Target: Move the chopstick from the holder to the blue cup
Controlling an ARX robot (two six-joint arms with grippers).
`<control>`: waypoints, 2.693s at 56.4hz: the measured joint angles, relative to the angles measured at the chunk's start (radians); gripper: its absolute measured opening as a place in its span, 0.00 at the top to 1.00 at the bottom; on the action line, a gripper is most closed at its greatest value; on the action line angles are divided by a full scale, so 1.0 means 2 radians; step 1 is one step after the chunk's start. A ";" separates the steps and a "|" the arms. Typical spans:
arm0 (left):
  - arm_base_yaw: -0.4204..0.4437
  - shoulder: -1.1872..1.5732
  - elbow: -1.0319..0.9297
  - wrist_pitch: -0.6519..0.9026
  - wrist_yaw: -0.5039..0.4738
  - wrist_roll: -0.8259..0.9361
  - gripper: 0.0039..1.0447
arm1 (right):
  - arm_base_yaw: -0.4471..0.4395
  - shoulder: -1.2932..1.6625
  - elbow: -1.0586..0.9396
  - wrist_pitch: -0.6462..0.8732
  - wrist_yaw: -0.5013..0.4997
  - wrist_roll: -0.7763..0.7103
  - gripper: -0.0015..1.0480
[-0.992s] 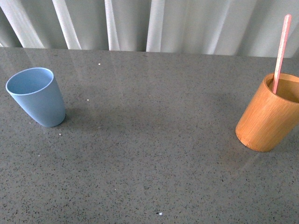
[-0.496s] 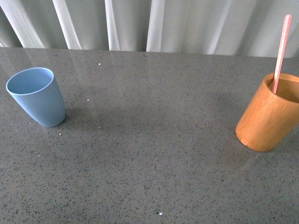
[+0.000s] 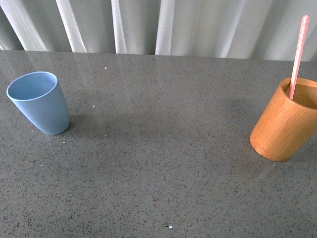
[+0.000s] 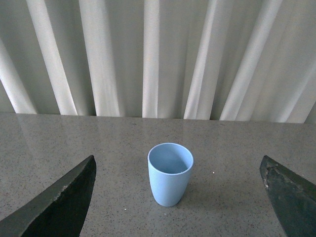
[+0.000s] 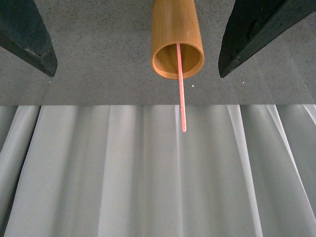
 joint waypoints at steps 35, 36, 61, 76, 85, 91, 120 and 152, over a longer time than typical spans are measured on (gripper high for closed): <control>0.000 0.000 0.000 0.000 0.000 0.000 0.06 | 0.000 0.000 0.000 0.000 0.000 0.000 0.10; 0.000 0.000 0.000 0.000 0.000 0.000 0.06 | 0.000 0.000 0.000 0.000 0.000 0.000 0.10; 0.047 0.197 0.077 -0.140 -0.039 -0.166 0.06 | 0.000 0.000 0.000 0.000 0.000 0.000 0.10; 0.110 0.461 0.239 -0.173 0.037 -0.118 0.06 | 0.000 0.000 0.000 0.000 0.001 0.000 0.10; 0.074 0.586 0.353 -0.215 0.041 -0.108 0.06 | 0.000 0.000 0.000 0.000 0.000 0.000 0.10; 0.051 0.656 0.426 -0.225 0.056 -0.109 0.06 | 0.000 0.000 0.000 0.000 0.001 0.000 0.10; -0.012 0.785 0.477 -0.193 0.031 -0.098 0.06 | 0.000 0.000 0.000 0.000 0.001 0.000 0.10; -0.017 0.875 0.518 -0.171 0.026 -0.097 0.06 | 0.000 0.000 0.000 0.000 0.001 0.000 0.10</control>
